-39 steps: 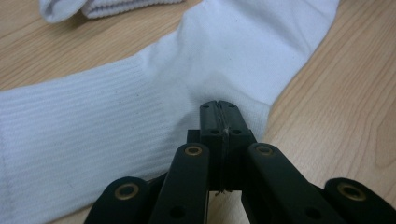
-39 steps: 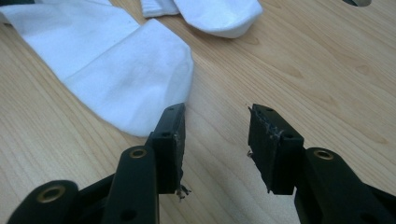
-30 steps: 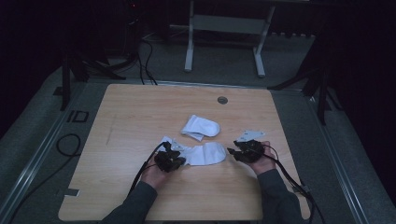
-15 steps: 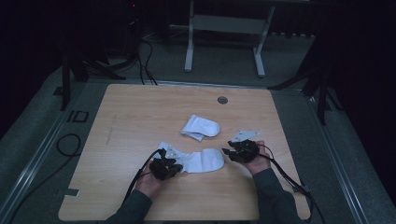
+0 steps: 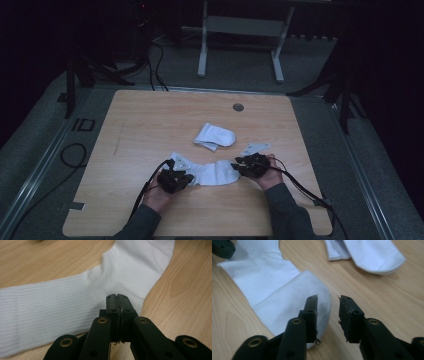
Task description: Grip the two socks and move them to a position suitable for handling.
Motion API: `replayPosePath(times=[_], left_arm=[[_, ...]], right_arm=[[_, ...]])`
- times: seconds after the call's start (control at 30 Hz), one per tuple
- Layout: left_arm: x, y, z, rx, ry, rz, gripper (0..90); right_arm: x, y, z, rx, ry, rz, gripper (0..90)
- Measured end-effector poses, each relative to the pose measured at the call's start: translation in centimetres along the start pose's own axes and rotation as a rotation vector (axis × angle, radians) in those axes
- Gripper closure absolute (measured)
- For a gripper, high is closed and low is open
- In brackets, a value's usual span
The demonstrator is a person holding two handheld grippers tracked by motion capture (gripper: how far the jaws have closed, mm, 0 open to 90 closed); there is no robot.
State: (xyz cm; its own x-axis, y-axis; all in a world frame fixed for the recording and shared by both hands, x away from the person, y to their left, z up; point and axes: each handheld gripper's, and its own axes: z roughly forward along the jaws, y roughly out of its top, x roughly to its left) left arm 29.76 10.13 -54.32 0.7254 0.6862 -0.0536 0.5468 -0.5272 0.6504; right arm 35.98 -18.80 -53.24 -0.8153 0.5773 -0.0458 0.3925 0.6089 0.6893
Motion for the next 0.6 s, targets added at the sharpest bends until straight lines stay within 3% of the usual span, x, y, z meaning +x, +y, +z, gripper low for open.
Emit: replayPosePath(times=[0.13,0.6], left_arm=[[0.0,-0.2,0.4,0.025,0.006,0.0,89.4],[0.1,-0.3,0.6,0.037,0.008,-0.015,89.9]], right_arm=[[-0.1,-0.2,0.5,0.019,-0.007,0.003,86.4],[-1.1,-0.8,-1.4,0.016,-0.02,0.029,88.0]])
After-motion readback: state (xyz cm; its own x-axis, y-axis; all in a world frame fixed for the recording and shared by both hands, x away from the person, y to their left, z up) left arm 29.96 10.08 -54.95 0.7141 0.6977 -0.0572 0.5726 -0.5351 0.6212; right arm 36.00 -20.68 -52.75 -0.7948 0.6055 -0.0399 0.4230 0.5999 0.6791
